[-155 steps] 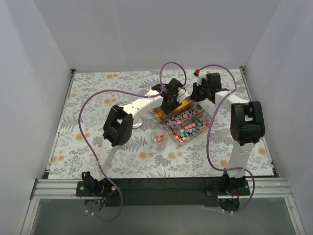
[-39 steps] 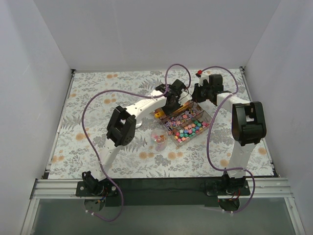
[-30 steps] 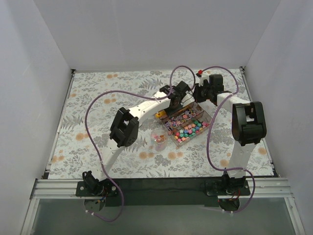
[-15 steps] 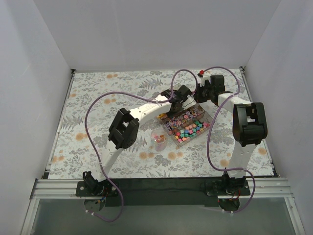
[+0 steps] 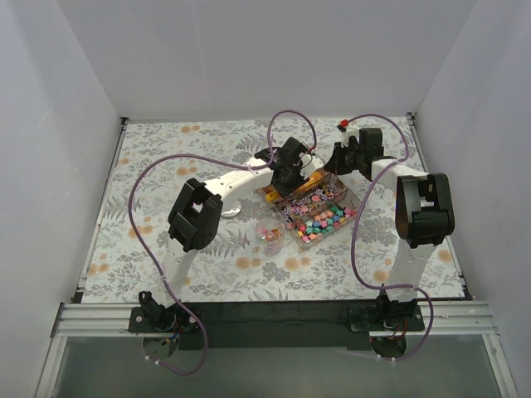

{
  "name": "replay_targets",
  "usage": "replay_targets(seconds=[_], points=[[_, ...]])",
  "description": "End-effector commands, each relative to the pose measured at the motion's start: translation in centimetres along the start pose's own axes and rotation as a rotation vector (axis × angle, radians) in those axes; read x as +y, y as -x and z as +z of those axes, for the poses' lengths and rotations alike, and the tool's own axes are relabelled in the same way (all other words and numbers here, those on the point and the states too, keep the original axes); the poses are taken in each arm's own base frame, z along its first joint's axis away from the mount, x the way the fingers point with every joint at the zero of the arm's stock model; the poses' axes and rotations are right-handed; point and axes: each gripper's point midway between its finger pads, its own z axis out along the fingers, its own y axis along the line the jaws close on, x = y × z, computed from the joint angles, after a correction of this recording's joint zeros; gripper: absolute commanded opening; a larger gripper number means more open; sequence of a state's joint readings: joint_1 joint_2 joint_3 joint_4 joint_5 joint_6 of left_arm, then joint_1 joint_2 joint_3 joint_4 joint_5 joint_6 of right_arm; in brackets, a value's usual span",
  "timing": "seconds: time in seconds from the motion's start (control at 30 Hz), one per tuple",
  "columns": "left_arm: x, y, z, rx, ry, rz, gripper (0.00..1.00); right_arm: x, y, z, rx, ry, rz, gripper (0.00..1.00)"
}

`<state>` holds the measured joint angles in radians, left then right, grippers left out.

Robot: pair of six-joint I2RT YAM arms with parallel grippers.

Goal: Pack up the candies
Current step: Scoop the fake candies from the storage box.

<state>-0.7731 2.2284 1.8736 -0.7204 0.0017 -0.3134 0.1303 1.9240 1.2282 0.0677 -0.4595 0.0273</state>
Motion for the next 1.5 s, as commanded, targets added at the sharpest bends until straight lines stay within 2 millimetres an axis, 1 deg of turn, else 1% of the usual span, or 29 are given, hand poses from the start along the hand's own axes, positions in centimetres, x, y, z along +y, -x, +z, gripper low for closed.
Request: replay_targets(seconds=[0.0,0.07,0.1,0.13,0.2,0.23,0.27,0.33,0.57,0.6,0.67,0.73,0.77,0.83,0.87,0.9,0.97,1.0,1.03,1.13,1.17,1.2,1.23,1.3,1.33,1.37,1.4,1.43,1.47], points=[[-5.8,6.1,-2.1,-0.23,-0.232,0.056,0.0,3.3,0.2,0.0,-0.004,0.136,0.064,0.01],[-5.1,6.2,-2.4,-0.246,-0.194,0.058,0.0,3.2,0.2,-0.1,-0.006,0.138,0.066,0.01],[-4.7,5.3,-2.2,-0.226,-0.16,0.055,0.0,3.1,0.2,-0.2,-0.006,0.139,0.071,0.01],[-4.1,5.8,-3.1,-0.251,-0.126,0.057,0.0,3.0,0.2,-0.2,-0.007,0.137,0.072,0.01],[-3.4,5.2,-3.4,-0.246,-0.091,0.051,0.0,2.8,0.3,-0.3,-0.01,0.134,0.077,0.01],[-2.8,5.7,-4.3,-0.269,-0.069,0.048,0.0,2.8,0.4,-0.4,-0.012,0.134,0.077,0.01],[-2.4,5.8,-4.6,-0.281,-0.061,0.039,0.0,2.8,0.5,-0.4,-0.014,0.134,0.076,0.01],[-2.1,5.9,-5.3,-0.309,-0.048,0.035,0.0,2.6,0.6,-0.4,-0.017,0.127,0.077,0.01],[-1.1,4.6,-5.3,-0.293,-0.014,0.019,0.0,2.3,0.8,-0.5,-0.019,0.111,0.074,0.01],[-0.9,4.5,-5.6,-0.294,-0.007,0.017,0.0,2.1,0.8,-0.5,-0.021,0.102,0.074,0.01],[-0.9,3.9,-5.5,-0.288,-0.003,0.011,0.0,1.9,0.8,-0.5,-0.022,0.09,0.075,0.01],[-0.7,4.2,-6.2,-0.315,0.005,0.008,0.0,1.8,0.9,-0.5,-0.024,0.087,0.075,0.01],[-0.8,3.4,-6.0,-0.306,0.001,-0.003,0.0,1.8,1.0,-0.4,-0.026,0.084,0.072,0.01],[-0.9,3.7,-6.4,-0.34,-0.007,-0.009,0.0,1.8,1.0,-0.4,-0.025,0.084,0.075,0.01],[-1.0,3.5,-6.4,-0.344,-0.013,-0.022,0.0,1.8,1.0,-0.4,-0.025,0.084,0.076,0.01],[-1.4,2.9,-6.1,-0.337,-0.026,-0.025,0.0,1.8,0.9,-0.4,-0.023,0.084,0.077,0.01],[-1.4,3.0,-6.2,-0.357,-0.03,-0.034,0.0,1.8,1.2,-0.5,-0.028,0.083,0.075,0.01],[-1.7,2.4,-5.9,-0.347,-0.036,-0.041,0.0,1.8,1.1,-0.5,-0.026,0.081,0.074,0.01],[-1.6,2.7,-6.3,-0.366,-0.031,-0.041,0.0,1.9,1.1,-0.6,-0.025,0.081,0.075,0.04],[-1.4,2.3,-6.6,-0.376,-0.026,-0.045,0.0,1.9,1.3,-0.8,-0.026,0.073,0.069,0.1],[-1.1,2.5,-7.3,-0.391,-0.019,-0.048,0.0,1.9,1.6,-1.0,-0.03,0.07,0.067,0.15],[-1.0,2.5,-7.7,-0.398,-0.014,-0.048,0.0,1.9,1.7,-1.1,-0.032,0.069,0.066,0.2],[-1.0,2.4,-7.9,-0.404,-0.016,-0.049,0.0,1.9,1.8,-1.2,-0.032,0.067,0.065,0.27],[-0.5,2.7,-9.2,-0.431,-0.009,-0.053,0.0,2.2,2.3,-1.6,-0.041,0.066,0.06,0.35],[-0.4,2.9,-9.7,-0.444,-0.008,-0.052,0.0,2.3,2.6,-1.8,-0.045,0.063,0.054,0.43],[-0.5,2.6,-9.8,-0.446,-0.018,-0.052,0.0,2.3,3.1,-2.2,-0.056,0.053,0.047,0.48],[-0.3,2.9,-10.8,-0.469,-0.015,-0.047,0.0,2.4,3.4,-2.4,-0.06,0.049,0.041,0.51],[-0.2,2.6,-11.0,-0.471,-0.017,-0.047,0.0,2.4,3.8,-2.8,-0.067,0.04,0.03,0.59],[-0.3,2.7,-11.4,-0.481,-0.019,-0.044,0.0,2.2,4.1,-3.1,-0.07,0.023,0.025,0.62]])
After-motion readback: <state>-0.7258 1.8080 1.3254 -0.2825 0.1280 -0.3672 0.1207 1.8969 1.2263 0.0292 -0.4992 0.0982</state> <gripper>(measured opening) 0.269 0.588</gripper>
